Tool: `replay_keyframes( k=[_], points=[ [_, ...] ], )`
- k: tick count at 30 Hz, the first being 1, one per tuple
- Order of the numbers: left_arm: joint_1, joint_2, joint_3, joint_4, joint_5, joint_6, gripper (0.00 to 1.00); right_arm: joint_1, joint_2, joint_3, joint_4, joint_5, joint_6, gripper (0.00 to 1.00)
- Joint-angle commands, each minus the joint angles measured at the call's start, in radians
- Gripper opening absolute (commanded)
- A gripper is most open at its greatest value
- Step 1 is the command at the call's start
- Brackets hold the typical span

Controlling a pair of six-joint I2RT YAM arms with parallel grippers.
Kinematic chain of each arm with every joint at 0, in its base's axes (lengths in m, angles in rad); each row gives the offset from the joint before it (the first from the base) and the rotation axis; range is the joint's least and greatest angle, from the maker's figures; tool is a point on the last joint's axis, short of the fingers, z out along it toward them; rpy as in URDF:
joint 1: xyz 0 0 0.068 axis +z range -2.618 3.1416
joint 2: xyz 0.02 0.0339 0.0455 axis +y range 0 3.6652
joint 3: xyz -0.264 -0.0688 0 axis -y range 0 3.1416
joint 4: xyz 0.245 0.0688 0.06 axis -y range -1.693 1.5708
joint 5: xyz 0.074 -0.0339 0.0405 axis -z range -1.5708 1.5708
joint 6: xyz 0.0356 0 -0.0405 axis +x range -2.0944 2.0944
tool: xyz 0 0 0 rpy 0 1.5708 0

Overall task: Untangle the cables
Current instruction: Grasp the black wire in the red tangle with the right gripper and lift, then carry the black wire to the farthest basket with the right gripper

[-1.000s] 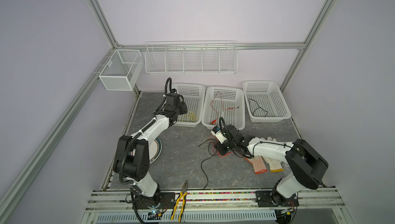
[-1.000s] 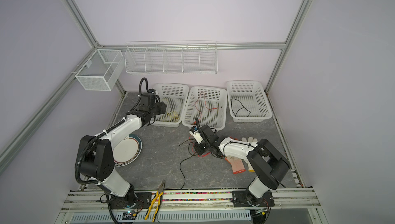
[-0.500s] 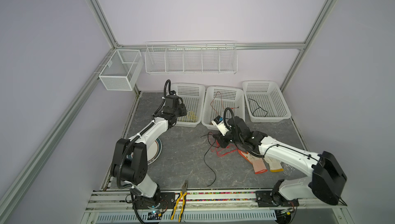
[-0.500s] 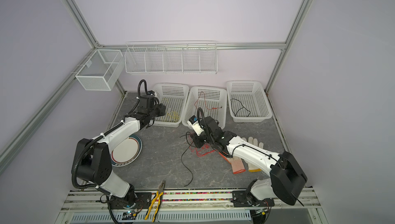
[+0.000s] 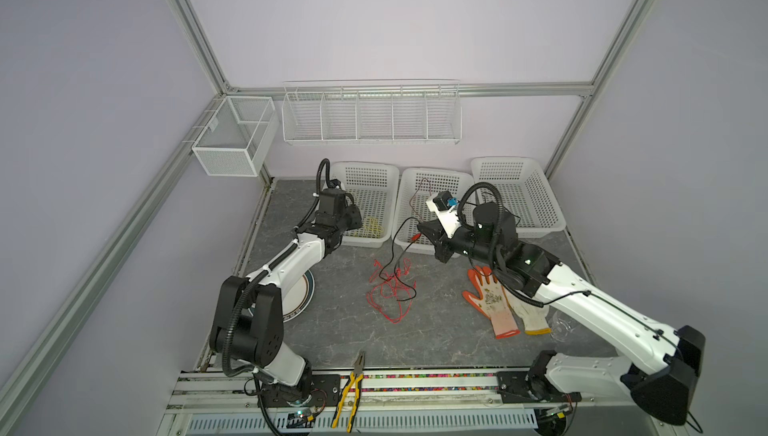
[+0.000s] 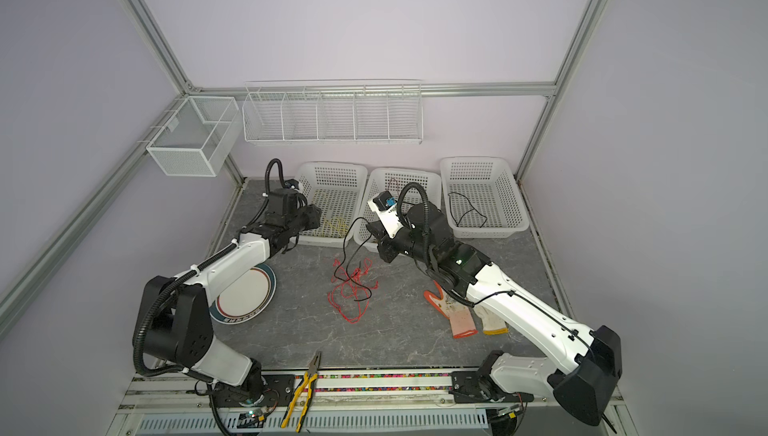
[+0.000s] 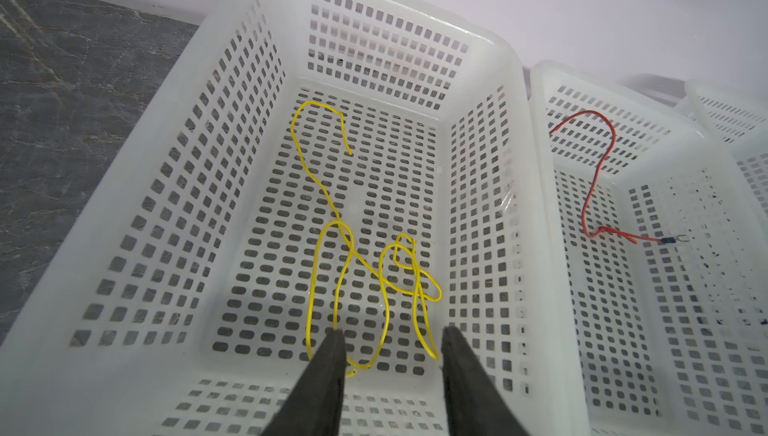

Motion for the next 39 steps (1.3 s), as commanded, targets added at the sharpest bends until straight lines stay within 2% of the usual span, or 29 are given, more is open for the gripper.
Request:
replay_keyframes(
  k=[1, 5, 9, 12, 19, 25, 31, 39],
  points=[
    [0.006, -0.03, -0.021, 0.025, 0.017, -0.006, 0.4, 0.003, -0.046, 0.039, 0.035, 0.057, -0.054, 0.06],
    [0.002, -0.045, -0.043, 0.047, 0.03, -0.009, 0.4, 0.002, -0.056, 0.066, 0.032, 0.116, -0.095, 0.06],
    [-0.001, -0.054, -0.05, 0.048, 0.035, 0.0, 0.4, 0.001, -0.07, 0.073, 0.053, 0.277, -0.112, 0.06],
    [-0.002, -0.054, -0.056, 0.049, 0.04, 0.003, 0.4, -0.02, -0.093, 0.074, 0.087, 0.353, -0.122, 0.06],
    [-0.002, -0.061, -0.081, 0.074, 0.051, -0.007, 0.4, -0.133, -0.09, 0.115, 0.127, 0.542, -0.139, 0.06],
    [-0.002, -0.06, -0.092, 0.073, 0.054, -0.007, 0.4, -0.253, -0.036, 0.116, 0.228, 0.718, -0.171, 0.06],
    [-0.003, -0.067, -0.101, 0.072, 0.056, -0.012, 0.4, -0.357, 0.047, 0.098, 0.356, 0.799, -0.187, 0.06],
    [-0.005, -0.067, -0.109, 0.059, 0.057, -0.018, 0.4, -0.411, 0.193, 0.006, 0.561, 0.92, -0.224, 0.06]
  ],
)
